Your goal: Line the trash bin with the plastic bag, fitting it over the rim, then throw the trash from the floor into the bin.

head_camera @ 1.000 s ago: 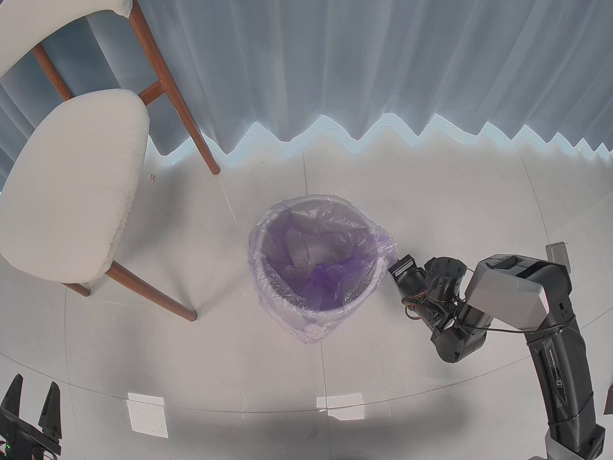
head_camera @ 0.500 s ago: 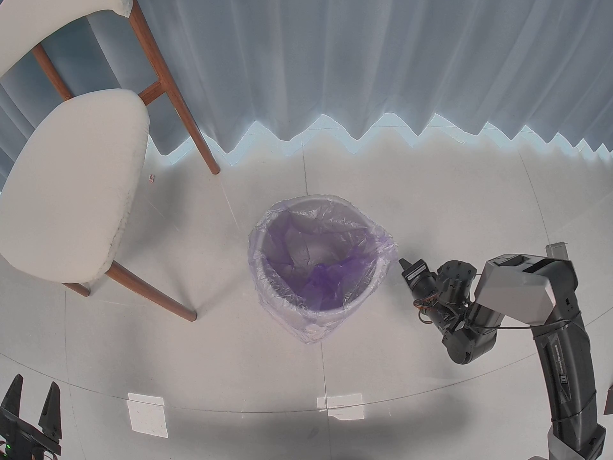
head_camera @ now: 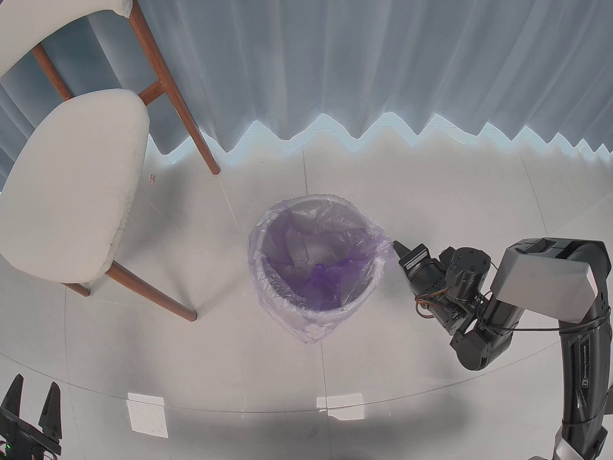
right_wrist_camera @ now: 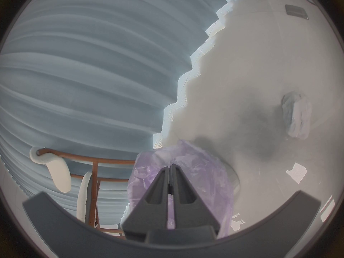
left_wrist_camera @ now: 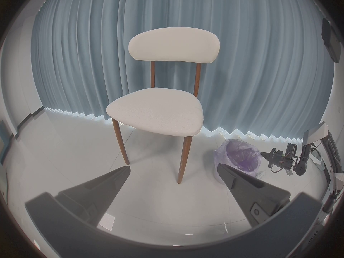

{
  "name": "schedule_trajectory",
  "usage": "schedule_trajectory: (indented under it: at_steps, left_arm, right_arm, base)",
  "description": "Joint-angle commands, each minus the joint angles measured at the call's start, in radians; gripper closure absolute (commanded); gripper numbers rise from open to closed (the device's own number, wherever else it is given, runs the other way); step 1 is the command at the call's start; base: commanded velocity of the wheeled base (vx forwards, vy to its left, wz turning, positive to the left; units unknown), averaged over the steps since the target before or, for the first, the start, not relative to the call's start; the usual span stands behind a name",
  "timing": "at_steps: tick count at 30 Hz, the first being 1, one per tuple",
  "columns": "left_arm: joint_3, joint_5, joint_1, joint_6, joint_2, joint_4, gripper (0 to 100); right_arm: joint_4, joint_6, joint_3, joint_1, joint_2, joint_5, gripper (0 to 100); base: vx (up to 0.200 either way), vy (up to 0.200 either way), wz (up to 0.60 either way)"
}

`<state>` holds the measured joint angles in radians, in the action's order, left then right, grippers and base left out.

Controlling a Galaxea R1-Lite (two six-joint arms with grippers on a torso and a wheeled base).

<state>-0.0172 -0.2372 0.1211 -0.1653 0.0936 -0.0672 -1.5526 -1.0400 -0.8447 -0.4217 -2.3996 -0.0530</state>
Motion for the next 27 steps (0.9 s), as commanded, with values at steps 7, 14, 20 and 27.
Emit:
schedule_trajectory:
  at_steps: [7,14,20,27]
  left_arm:
    - [0.017,-0.001,0.0,0.0,0.001,-0.002,0]
    - [0.017,0.001,0.0,0.0,0.001,0.0,0]
    - [0.017,0.001,0.0,0.0,0.001,-0.002,0]
    - [0.017,-0.001,0.0,0.0,0.001,-0.002,0]
  right_arm:
    - [-0.012,0.0,-0.036,-0.04,-0.067,-0.001,100]
    - [-0.012,0.001,-0.102,-0.032,-0.15,-0.001,100]
    - [-0.009,0.0,-0.152,-0.022,-0.191,-0.001,100]
    - [-0.011,-0.002,-0.12,-0.014,-0.105,-0.007,100]
  base:
    - [0.0,0.0,0.0]
    - [0.0,0.0,0.0]
    - [0.0,0.0,0.0]
    - [0.0,0.0,0.0]
